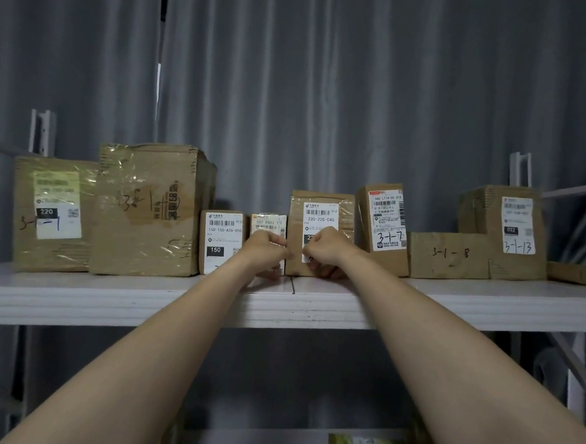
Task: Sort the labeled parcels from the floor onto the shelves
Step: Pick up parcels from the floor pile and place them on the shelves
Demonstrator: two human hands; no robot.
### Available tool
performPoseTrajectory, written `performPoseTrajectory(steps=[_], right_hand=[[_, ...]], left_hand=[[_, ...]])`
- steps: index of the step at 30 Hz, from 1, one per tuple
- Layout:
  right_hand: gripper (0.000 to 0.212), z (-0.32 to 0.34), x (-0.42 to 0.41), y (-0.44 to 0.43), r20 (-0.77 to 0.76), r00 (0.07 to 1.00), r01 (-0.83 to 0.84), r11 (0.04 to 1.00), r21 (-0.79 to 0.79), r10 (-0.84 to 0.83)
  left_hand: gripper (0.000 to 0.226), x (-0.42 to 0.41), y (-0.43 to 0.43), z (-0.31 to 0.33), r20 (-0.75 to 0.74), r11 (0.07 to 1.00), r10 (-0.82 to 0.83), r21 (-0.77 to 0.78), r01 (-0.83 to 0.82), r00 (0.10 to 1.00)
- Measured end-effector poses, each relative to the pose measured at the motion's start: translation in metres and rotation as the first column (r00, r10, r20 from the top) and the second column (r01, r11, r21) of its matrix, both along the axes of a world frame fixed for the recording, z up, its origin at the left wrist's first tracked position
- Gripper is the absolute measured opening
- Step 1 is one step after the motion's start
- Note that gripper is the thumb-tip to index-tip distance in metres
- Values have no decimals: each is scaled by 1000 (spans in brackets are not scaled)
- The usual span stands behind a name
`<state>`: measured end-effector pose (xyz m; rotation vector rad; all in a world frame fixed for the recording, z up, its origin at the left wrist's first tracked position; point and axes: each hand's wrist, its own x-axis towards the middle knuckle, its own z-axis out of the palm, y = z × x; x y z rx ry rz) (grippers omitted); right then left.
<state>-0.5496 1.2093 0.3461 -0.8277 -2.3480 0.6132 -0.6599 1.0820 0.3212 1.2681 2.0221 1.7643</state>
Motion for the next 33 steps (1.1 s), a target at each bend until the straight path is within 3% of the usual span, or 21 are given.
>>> performPoseTrajectory(steps=[4,8,14,18,21,24,27,33], right_hand=[[21,0,-4,2,-31,999,13,999,32,-12],[21,2,19,-17,-234,972,-15,1000,8,16],[14,-33,118,-66,-655,756,-85,995,-60,25],[15,-91,201,-80,-738,664,10,989,-149,-118],[16,-144,264,-79,-690,668,165,960,-227,-278],[17,-207,330,-74,-559,689,340,886,-315,-463],[17,-275,397,-71,-392,674,471,773,-425,-626],[17,-421,527,-61,-87,583,598,499,-627,-808]], left_hand=[[14,3,-9,4,12,999,-40,28,40,999],[19,20,-27,2,26,986,-103,137,99,994],[11,89,-41,-19,40,868,-361,378,321,932],[14,150,-33,-52,53,778,-561,376,504,826],[12,195,-21,-92,113,681,-722,291,672,683],[15,249,2,-146,176,641,-766,160,750,618],[13,309,27,-209,247,588,-786,13,809,567],[9,435,86,-355,460,395,-741,-290,872,489]])
